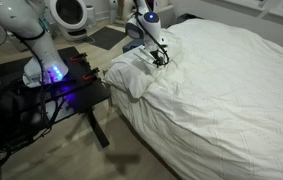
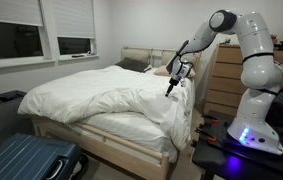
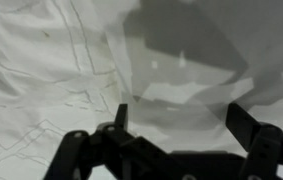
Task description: Lay the duvet flat on the bottom right side of the bed
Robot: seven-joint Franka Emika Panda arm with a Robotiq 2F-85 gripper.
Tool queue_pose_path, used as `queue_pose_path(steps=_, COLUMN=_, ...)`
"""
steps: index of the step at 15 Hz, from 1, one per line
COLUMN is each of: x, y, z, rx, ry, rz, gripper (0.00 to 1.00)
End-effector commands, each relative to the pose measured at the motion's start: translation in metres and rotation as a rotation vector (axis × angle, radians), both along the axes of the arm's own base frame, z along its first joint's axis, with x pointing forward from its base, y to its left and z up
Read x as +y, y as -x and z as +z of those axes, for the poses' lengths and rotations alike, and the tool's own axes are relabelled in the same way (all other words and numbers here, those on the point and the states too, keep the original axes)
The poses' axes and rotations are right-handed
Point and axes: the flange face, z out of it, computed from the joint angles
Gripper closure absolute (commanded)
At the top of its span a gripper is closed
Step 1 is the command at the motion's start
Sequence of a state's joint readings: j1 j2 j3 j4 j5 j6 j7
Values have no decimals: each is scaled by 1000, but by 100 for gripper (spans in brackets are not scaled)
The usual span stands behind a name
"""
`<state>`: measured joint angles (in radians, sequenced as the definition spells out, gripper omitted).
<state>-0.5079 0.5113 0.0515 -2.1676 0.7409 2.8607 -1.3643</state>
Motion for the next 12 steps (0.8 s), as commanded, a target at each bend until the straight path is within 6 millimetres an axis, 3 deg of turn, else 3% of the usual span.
queue_pose_path(steps=1, x=-5, y=-5, z=-20, rx=-9, ry=-12, rz=-83, gripper=0)
queue_pose_path(steps=4, x=-7, y=-7, z=-32, rx=5, ry=-44, rz=-72, gripper=0)
queue_pose_path(steps=5, x=-8, y=-8, z=-35, rx=7, ry=-60, rz=-48, gripper=25)
queue_pose_path(steps=6, x=-8, y=-8, z=-37, rx=12, ry=-58, rz=-47, gripper=26)
queue_pose_path(steps=12, x=-8, y=-9, z=-37, rx=16, ry=-67, rz=-35, gripper=73)
